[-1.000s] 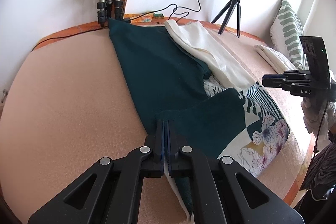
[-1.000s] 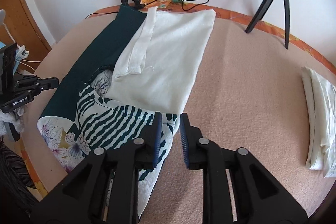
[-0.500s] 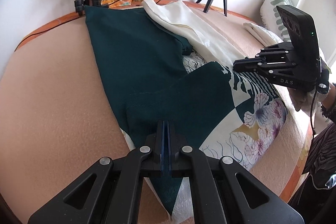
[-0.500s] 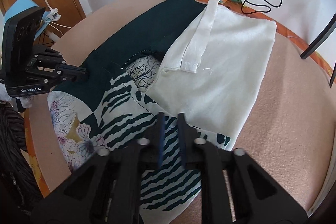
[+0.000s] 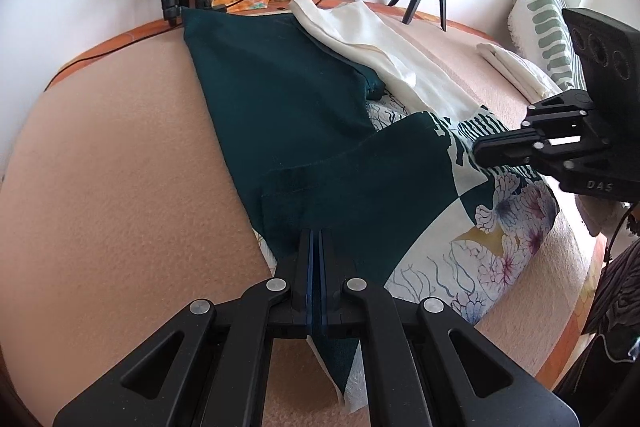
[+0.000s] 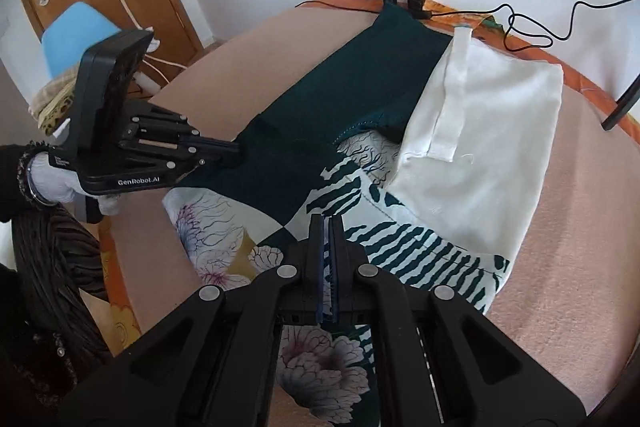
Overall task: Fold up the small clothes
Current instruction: 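Open both grippers and move them to the collar end of the strip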
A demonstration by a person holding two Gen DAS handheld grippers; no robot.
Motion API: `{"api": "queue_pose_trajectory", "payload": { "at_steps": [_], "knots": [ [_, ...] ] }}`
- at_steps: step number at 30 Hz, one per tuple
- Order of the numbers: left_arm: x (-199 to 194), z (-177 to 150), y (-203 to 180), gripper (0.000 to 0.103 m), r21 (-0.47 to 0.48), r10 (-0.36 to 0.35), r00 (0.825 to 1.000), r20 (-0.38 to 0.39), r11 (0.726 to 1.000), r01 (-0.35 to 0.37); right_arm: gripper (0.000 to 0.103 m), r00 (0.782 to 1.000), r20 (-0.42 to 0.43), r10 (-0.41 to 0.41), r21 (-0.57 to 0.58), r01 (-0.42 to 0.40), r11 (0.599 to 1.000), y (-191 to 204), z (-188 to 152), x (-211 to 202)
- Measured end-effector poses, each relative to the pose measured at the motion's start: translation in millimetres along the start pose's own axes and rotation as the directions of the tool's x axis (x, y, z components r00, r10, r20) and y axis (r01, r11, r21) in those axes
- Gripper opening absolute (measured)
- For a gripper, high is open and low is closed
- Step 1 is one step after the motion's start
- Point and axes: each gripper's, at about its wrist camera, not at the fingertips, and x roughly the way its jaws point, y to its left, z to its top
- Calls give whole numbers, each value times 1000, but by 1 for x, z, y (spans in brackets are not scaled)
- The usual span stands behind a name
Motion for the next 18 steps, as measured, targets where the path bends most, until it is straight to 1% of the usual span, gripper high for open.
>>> {"api": "queue_pose_trajectory", "payload": {
  "at_steps": [1,3,5,6,8,9,11,12,13,14,15,16,17,18],
  "knots": [
    [0,0,0,1,0,-1,1000,-1,1000,1,3,999,-24,-23,2,23,1000,-2,-2,7],
    [-1,0,2,1,-4,-5,1000,-5,1000,5,3,998,-52,-20,63,23,998,-18,-6,14],
    [-3,1,6,1,-21,5,1000,-10,1000,-5,3,999,-36,23,148,-17,989,-36,-7,9],
    [-6,3,12,1,-48,14,1000,-2,999,-14,3,1000,-23,22,172,-17,985,-42,-6,4],
    [-15,9,28,1,-130,27,999,38,991,-22,3,999,-3,-35,182,35,983,-50,-3,-8],
    [-24,14,39,1,-202,38,996,79,979,-21,3,999,10,-52,199,49,979,-55,-2,-14],
    [-42,23,54,7,-313,50,985,166,950,5,3,998,35,-49,255,39,966,-66,-1,-25],
    [-54,29,57,10,-352,70,973,221,936,12,3,998,43,-55,277,41,960,-70,-1,-30],
    [-63,33,58,10,-371,92,960,263,928,12,3,997,50,-64,293,46,955,-72,-2,-35],
    [-73,36,58,10,-406,102,946,309,913,34,3,996,59,-67,306,45,951,-74,-2,-38],
    [-80,36,59,10,-454,93,932,352,887,83,3,995,70,-66,321,40,946,-75,-3,-43],
    [-87,35,59,10,-501,88,913,399,854,137,3,995,81,-64,332,34,942,-75,-4,-48],
    [-93,32,57,10,-538,93,887,452,821,188,4,994,90,-66,339,32,940,-75,-5,-52],
    [-97,29,55,10,-576,114,856,503,783,234,4,992,97,-75,342,38,939,-74,-3,-54]
  ]
}}
